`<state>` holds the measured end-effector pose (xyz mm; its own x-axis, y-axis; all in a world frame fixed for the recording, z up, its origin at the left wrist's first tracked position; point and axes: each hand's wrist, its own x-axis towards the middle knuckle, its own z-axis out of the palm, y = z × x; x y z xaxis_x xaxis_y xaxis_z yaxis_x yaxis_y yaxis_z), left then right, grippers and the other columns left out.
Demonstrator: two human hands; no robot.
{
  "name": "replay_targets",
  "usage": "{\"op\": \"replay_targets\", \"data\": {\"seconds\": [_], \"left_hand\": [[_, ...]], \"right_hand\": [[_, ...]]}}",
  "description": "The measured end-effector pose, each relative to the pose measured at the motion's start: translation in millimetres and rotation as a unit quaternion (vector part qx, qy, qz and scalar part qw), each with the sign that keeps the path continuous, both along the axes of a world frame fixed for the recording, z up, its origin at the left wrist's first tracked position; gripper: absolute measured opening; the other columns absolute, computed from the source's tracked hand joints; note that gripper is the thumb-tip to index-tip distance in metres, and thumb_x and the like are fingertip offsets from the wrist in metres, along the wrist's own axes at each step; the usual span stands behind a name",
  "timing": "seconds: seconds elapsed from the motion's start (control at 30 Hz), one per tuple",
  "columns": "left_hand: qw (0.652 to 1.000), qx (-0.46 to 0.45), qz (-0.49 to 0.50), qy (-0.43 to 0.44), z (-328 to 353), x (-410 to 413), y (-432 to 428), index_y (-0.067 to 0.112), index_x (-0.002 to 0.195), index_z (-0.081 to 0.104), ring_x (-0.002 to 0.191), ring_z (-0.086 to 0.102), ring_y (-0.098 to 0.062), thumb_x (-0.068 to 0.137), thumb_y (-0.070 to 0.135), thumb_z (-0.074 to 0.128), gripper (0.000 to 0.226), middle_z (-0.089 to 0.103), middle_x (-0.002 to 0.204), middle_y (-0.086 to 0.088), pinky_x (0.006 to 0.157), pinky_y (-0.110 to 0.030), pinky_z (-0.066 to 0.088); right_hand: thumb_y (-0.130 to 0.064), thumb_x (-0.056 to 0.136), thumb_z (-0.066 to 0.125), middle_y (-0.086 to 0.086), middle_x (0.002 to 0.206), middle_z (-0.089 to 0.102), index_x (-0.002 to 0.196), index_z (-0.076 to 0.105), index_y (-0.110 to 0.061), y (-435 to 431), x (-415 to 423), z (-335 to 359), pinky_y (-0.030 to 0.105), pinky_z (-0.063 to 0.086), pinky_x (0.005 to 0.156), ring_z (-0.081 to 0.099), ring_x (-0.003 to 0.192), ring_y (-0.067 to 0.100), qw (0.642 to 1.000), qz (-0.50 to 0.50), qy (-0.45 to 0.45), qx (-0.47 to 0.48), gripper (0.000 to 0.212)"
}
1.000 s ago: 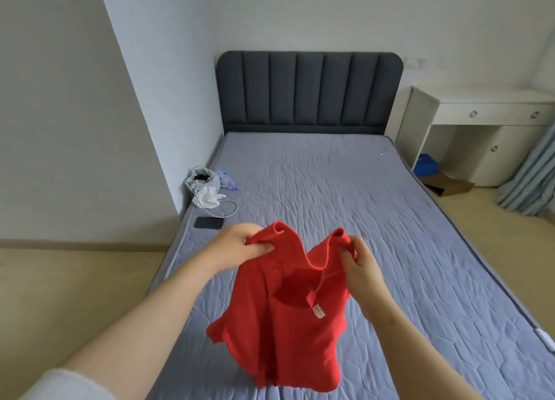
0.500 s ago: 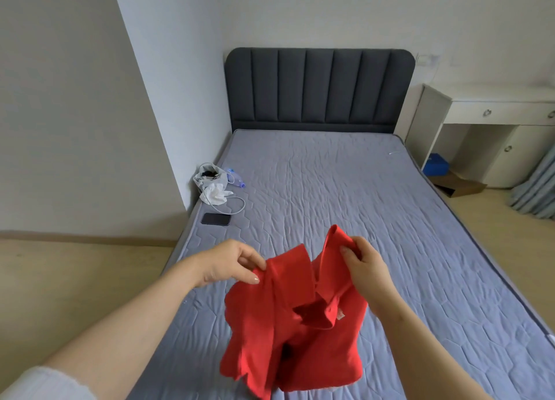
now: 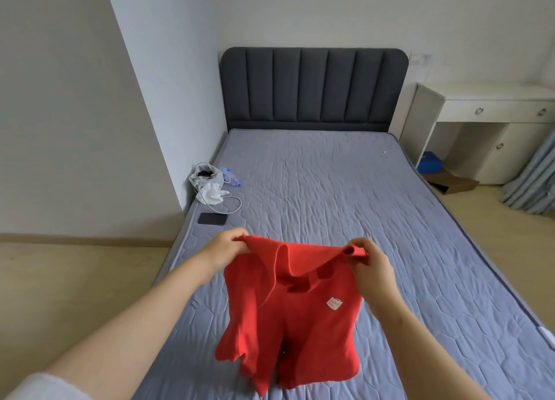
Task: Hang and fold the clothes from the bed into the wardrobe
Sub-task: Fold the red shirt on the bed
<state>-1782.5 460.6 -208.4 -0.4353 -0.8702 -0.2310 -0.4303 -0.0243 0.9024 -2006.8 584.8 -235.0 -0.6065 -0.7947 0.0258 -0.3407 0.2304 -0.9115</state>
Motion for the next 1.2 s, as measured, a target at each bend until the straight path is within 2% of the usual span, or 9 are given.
{"op": "replay_targets", "data": {"seconds": [0.1,0.27,0.37,0.53,0.8,0.9,1.03,1.13,1.2], "left_hand": [[0.999,-0.019,0.021,0.03,5,-4,3,0.017,0.07,0.056,0.044,0.049,-0.002,0.088,0.004,0.053,0.023,0.055,0.049,0.01,0.041,-0.012,0.036],[0.967,-0.201,-0.054,-0.145,8,4,-1,0.016,0.075,0.06,0.062,0.054,-0.009,0.087,0.032,0.062,0.021,0.06,0.066,0.003,0.062,-0.026,0.041],[0.975,-0.12,-0.074,-0.174,6,10,4,0.007,0.077,0.06,0.061,0.051,-0.013,0.09,0.035,0.057,0.031,0.057,0.069,-0.004,0.06,-0.025,0.039],[0.977,0.158,-0.131,-0.05,23,29,17,0.009,0.084,0.068,0.056,0.062,-0.012,0.089,0.025,0.057,0.02,0.069,0.073,-0.007,0.056,-0.02,0.051],[0.948,0.252,-0.176,0.082,42,31,8,0.008,0.083,0.075,0.061,0.066,-0.014,0.077,0.02,0.067,0.015,0.07,0.077,-0.011,0.061,-0.023,0.054],[0.966,0.234,-0.111,0.006,18,19,-1,0.008,0.091,0.069,0.062,0.065,-0.015,0.084,0.019,0.061,0.015,0.07,0.078,-0.008,0.062,-0.025,0.054],[0.981,0.084,-0.06,-0.164,-36,3,-12,0.008,0.076,0.062,0.061,0.057,-0.016,0.088,0.016,0.06,0.015,0.061,0.066,-0.006,0.059,-0.021,0.041],[0.948,-0.021,-0.1,-0.301,-73,-4,-19,0.018,0.072,0.063,0.078,0.053,-0.02,0.087,0.028,0.06,0.018,0.052,0.076,-0.005,0.066,-0.026,0.038],[0.913,-0.067,-0.098,-0.391,-92,-7,-24,0.02,0.083,0.068,0.092,0.055,-0.024,0.087,0.033,0.058,0.017,0.053,0.087,-0.008,0.074,-0.026,0.041]], "right_hand": [[-0.016,0.09,0.054,-0.005,0.07,0.058,0.074,0.054,-0.024,2,3,3,0.029,0.039,0.062,0.053,0.069,0.012,1.0,0.006,0.009,-0.019,0.017],[-0.021,0.09,0.057,0.003,0.066,0.051,0.079,0.054,-0.002,5,1,6,0.032,0.035,0.061,0.045,0.063,0.016,0.998,-0.009,-0.024,-0.051,0.023],[-0.02,0.089,0.06,0.002,0.065,0.054,0.075,0.058,-0.005,12,4,4,0.032,0.04,0.062,0.049,0.063,0.017,0.998,0.023,-0.053,-0.002,0.021],[-0.023,0.087,0.063,0.011,0.079,0.074,0.089,0.069,-0.009,29,-5,19,0.034,0.058,0.064,0.07,0.068,0.023,0.958,0.165,-0.183,0.144,0.015],[-0.026,0.064,0.069,0.016,0.086,0.073,0.083,0.075,-0.011,30,-18,46,0.029,0.056,0.054,0.07,0.066,0.023,0.911,0.229,-0.315,0.135,0.025],[-0.01,0.071,0.058,0.014,0.079,0.071,0.075,0.073,-0.009,22,-23,29,0.029,0.055,0.055,0.068,0.062,0.024,0.915,0.177,-0.325,0.16,0.016],[0.0,0.077,0.049,0.019,0.069,0.059,0.076,0.061,-0.001,13,-18,-22,0.032,0.043,0.058,0.054,0.059,0.028,0.933,0.092,-0.231,0.26,0.012],[-0.001,0.077,0.06,0.011,0.059,0.052,0.07,0.061,-0.003,6,-21,-58,0.024,0.034,0.046,0.047,0.051,0.022,0.941,0.064,-0.137,0.302,0.007],[-0.003,0.076,0.065,0.009,0.068,0.054,0.073,0.064,-0.009,-3,-25,-77,0.028,0.037,0.059,0.05,0.067,0.022,0.944,0.064,-0.075,0.315,0.006]]}}
